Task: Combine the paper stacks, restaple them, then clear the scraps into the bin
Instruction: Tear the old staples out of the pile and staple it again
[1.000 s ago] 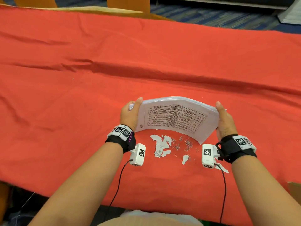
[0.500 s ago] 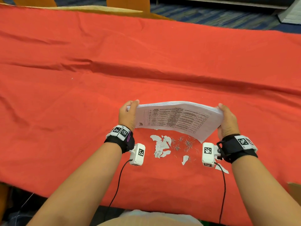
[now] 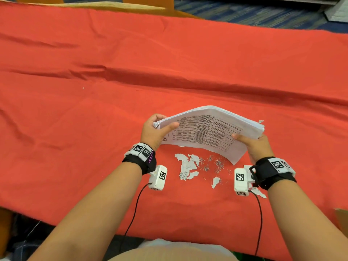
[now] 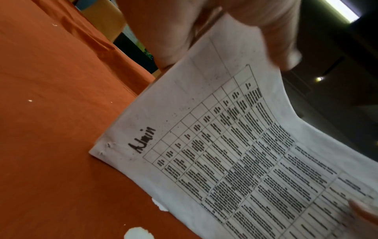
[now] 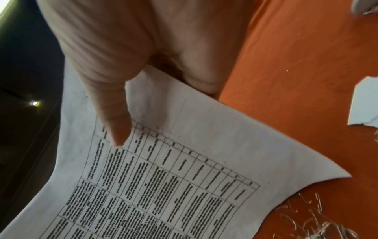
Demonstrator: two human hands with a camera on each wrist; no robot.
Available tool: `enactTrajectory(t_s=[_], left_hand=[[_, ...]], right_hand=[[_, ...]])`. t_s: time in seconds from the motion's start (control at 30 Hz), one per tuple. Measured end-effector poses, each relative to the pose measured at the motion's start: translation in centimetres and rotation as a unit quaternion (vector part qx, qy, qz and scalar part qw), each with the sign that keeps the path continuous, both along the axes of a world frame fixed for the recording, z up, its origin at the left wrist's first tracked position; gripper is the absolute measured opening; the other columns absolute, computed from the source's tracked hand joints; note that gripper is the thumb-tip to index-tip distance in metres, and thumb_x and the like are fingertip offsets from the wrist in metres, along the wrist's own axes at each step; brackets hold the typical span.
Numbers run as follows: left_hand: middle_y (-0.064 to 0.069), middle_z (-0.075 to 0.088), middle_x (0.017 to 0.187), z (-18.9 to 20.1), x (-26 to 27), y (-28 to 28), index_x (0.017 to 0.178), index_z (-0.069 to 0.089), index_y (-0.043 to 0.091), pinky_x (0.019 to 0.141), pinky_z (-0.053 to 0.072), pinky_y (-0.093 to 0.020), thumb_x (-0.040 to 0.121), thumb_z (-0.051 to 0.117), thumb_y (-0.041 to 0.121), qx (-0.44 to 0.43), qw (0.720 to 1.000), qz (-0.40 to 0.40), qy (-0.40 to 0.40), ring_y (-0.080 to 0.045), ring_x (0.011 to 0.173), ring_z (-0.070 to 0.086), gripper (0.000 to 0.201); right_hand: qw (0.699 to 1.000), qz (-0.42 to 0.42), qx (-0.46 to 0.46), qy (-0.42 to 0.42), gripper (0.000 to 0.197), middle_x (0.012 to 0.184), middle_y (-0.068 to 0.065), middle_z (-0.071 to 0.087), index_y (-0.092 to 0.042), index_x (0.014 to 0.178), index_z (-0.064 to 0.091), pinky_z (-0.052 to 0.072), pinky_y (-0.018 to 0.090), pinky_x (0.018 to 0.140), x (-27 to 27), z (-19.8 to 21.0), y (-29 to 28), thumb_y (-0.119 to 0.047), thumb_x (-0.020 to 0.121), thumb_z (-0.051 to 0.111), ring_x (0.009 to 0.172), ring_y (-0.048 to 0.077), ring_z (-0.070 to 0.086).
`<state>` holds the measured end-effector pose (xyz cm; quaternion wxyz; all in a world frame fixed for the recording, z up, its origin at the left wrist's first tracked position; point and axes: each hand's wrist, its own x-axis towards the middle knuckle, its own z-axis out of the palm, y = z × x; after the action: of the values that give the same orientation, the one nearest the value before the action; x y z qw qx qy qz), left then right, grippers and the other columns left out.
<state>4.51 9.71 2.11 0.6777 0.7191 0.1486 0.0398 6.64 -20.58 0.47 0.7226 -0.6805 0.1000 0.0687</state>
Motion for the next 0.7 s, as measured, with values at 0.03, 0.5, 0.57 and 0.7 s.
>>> enactTrajectory(t_s=[0.03, 0.5, 0.57, 0.7], left_hand=[[0.003, 0.065, 0.074, -0.1, 0.1, -0.1, 0.088, 0.063, 0.013, 0.058, 0.051, -0.026, 0.062, 0.086, 0.031, 0.012, 1.0, -0.004, 0.006, -0.011, 0.064, 0.057, 0.039], [0.0, 0.071, 0.088, -1.3, -0.9, 0.9, 0.101, 0.066, 0.007, 0.061, 0.05, -0.012, 0.07, 0.079, 0.0, -0.004, 0.997, -0.028, 0.07, -0.002, 0.071, 0.068, 0.033], [0.004, 0.071, 0.089, -1.4, -0.9, 0.6, 0.097, 0.068, 0.013, 0.065, 0.051, -0.012, 0.072, 0.078, 0.0, -0.006, 0.997, -0.03, 0.071, 0.001, 0.073, 0.068, 0.03], [0.004, 0.072, 0.09, -0.6, -0.6, 0.8, 0.092, 0.069, 0.017, 0.073, 0.053, -0.016, 0.071, 0.079, 0.002, -0.009, 0.998, -0.02, 0.058, -0.005, 0.081, 0.068, 0.028]], right_hand=[[1.0, -0.007, 0.012, 0.003, 0.061, 0.097, 0.0, 0.077, -0.022, 0.087, 0.077, 0.052, 0.044, 0.094, 0.2, -0.3, 0.1, -0.04, 0.031, 0.094, 0.095, 0.019, 0.072], [0.999, 0.032, 0.012, 0.011, 0.083, 0.109, 0.009, 0.073, -0.016, 0.102, 0.071, 0.051, 0.045, 0.096, -0.7, -0.8, -0.8, -0.042, 0.027, 0.095, 0.103, 0.024, 0.069], [1.0, 0.006, 0.025, 0.015, 0.085, 0.114, 0.014, 0.07, -0.015, 0.102, 0.07, 0.049, 0.048, 0.098, -0.8, -1.2, -0.4, -0.04, 0.025, 0.095, 0.107, 0.028, 0.067], [0.999, -0.012, 0.028, 0.012, 0.072, 0.115, 0.015, 0.069, -0.015, 0.102, 0.071, 0.049, 0.049, 0.099, -0.6, -0.3, -0.7, -0.032, 0.035, 0.093, 0.11, 0.03, 0.065]])
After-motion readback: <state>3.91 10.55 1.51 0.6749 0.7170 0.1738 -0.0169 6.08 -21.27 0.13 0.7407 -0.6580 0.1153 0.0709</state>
